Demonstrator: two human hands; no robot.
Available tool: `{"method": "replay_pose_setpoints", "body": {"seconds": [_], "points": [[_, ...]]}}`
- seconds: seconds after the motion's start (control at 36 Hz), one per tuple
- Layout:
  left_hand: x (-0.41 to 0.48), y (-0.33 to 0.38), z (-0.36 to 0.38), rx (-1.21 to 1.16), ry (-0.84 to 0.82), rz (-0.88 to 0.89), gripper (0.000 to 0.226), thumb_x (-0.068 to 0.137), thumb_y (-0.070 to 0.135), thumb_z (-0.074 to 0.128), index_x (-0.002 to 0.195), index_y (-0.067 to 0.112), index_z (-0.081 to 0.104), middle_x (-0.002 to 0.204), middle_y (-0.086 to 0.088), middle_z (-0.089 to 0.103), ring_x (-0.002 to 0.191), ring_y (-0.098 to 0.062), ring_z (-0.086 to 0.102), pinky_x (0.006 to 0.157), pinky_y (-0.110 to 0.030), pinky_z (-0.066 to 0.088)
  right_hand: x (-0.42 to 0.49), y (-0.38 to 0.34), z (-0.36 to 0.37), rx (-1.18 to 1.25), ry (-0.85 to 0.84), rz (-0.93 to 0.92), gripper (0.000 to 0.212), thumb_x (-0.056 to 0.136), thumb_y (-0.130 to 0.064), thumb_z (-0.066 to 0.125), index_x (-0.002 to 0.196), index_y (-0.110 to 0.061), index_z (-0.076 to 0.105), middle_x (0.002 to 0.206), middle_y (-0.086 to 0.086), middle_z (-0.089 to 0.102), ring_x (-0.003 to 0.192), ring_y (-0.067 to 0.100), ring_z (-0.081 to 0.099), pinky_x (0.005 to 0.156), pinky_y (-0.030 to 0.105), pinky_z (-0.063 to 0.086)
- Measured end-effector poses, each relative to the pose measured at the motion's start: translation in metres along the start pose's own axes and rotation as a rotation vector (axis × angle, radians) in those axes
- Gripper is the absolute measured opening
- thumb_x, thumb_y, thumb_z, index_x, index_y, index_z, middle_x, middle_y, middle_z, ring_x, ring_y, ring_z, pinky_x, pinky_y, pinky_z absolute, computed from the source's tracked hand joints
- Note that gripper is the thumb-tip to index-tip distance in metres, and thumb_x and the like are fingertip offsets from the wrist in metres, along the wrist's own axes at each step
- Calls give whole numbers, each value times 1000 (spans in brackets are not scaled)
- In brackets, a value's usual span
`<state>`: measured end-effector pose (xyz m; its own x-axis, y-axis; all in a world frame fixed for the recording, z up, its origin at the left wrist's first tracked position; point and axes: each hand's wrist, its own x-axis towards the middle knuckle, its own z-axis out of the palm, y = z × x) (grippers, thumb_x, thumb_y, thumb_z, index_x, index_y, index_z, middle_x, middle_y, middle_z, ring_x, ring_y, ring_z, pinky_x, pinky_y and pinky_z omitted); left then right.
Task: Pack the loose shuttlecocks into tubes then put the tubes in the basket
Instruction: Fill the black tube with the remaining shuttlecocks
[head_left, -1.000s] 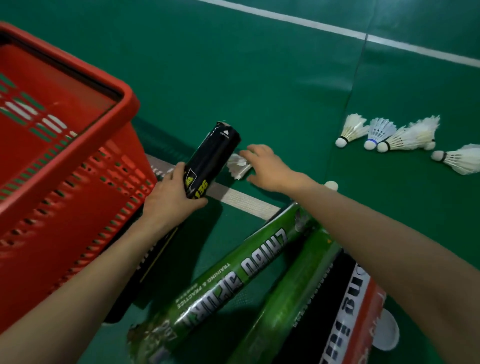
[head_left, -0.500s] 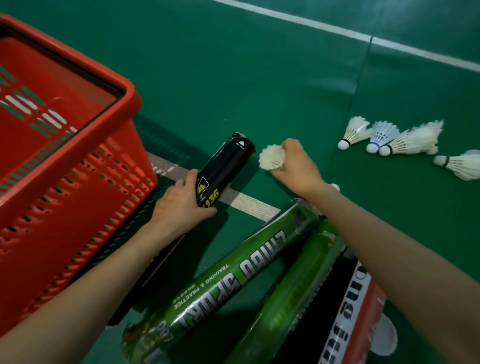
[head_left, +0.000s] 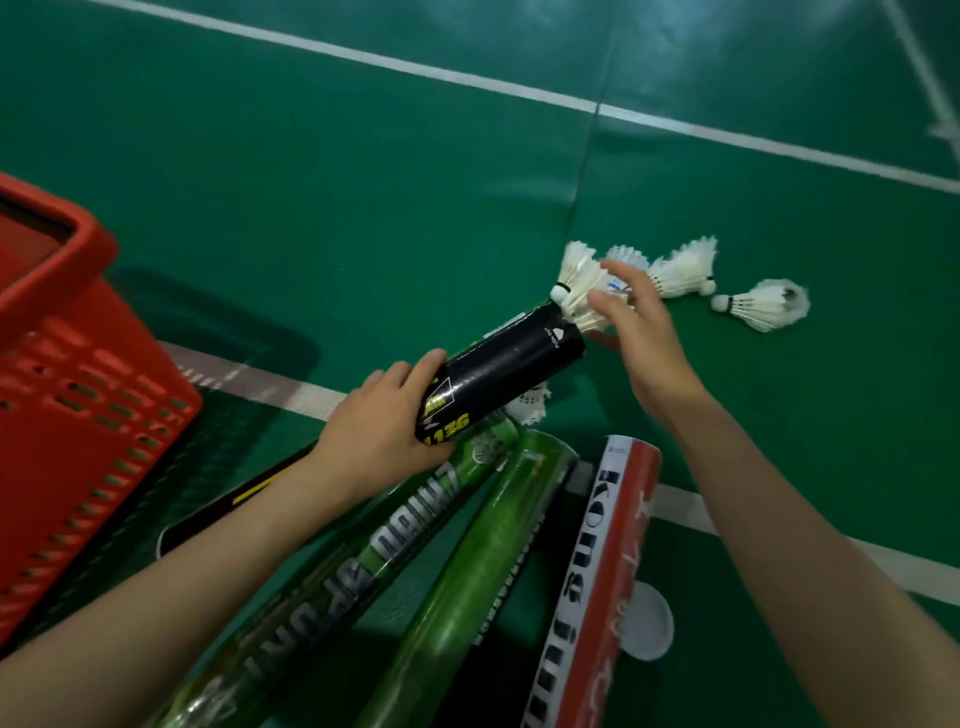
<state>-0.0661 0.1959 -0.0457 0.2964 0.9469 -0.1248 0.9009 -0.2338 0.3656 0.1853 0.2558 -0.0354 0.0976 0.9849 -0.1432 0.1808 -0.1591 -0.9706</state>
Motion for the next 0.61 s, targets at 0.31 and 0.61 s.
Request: {"method": "replay_pose_setpoints", "body": {"seconds": [0.31, 0.61], "points": [[35, 34, 6, 46, 11, 71, 92, 75, 49, 69, 147, 28, 16, 124, -1, 48, 110, -22, 48, 83, -35, 43, -3, 22, -10, 40, -108, 174, 89, 74, -84, 24, 137, -26, 49, 141, 1, 50, 136, 16, 38, 117, 45, 24], [114, -3, 16, 12, -103, -146, 93, 72, 43, 76, 143, 26, 18, 118, -11, 51, 103, -31, 52, 83, -44, 49, 99, 42, -24, -540, -8, 150, 50, 95, -27, 53, 142, -20, 40, 148, 12, 31, 134, 27, 34, 110, 32, 27]]}}
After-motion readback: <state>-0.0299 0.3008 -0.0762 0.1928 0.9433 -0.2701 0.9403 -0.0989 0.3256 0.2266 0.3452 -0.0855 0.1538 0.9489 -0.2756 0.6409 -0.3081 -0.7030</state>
